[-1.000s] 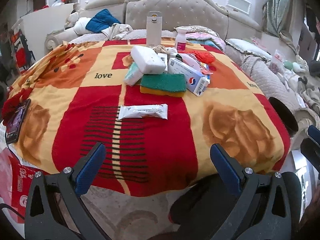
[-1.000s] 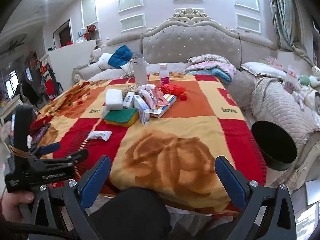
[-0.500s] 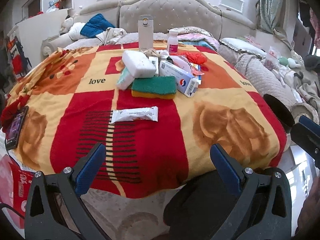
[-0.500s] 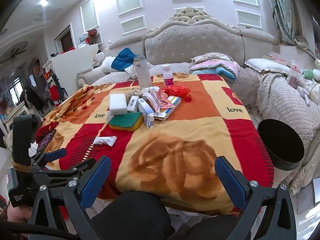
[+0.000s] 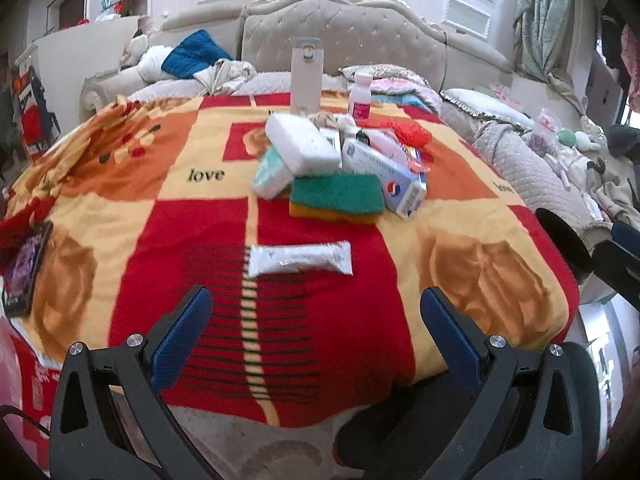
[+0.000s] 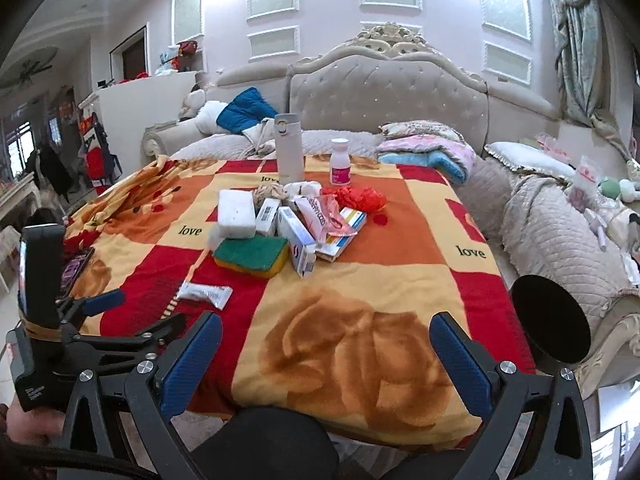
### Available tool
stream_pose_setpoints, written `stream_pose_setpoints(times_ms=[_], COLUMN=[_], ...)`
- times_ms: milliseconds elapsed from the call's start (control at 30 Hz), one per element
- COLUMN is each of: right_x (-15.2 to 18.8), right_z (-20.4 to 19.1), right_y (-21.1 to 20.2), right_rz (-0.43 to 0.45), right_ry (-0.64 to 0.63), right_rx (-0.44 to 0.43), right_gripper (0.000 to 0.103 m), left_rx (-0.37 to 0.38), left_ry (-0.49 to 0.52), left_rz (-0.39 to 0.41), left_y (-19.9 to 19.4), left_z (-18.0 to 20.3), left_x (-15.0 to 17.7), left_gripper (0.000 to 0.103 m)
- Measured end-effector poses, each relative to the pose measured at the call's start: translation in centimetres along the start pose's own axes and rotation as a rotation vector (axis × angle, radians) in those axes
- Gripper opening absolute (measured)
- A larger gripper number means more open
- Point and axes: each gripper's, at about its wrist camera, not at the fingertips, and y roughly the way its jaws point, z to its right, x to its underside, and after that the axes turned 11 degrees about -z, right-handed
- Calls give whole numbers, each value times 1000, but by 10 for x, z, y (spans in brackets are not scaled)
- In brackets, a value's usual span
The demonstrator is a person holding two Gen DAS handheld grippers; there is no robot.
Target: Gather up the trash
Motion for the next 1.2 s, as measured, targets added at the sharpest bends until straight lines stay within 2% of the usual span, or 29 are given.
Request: stream_pose_setpoints(times_ms=[200,533,700,867,1200], right_x=[-15,-28,-22,-6,24], right_z=[-15,-37,-26,-5,20], right_y=[2,5,2,-12,-40], right_rz=[-13,6,0,19,54], right_ry=[9,-71,-63,-36,-10], right_rx=[24,55,59,46,7], right_gripper=[103,103,103,103,103], left_rx=[62,19,1,-52,-38], left_ry=[57,12,-6,-6,-10], left_rz=[-13,16,31,17,6], left_y=[-5,-9,-13,-13,-21], left_z=[-11,-19,-12,5,32], left_x=[-5,-4,7,15,23], left_gripper=[103,103,103,103,103])
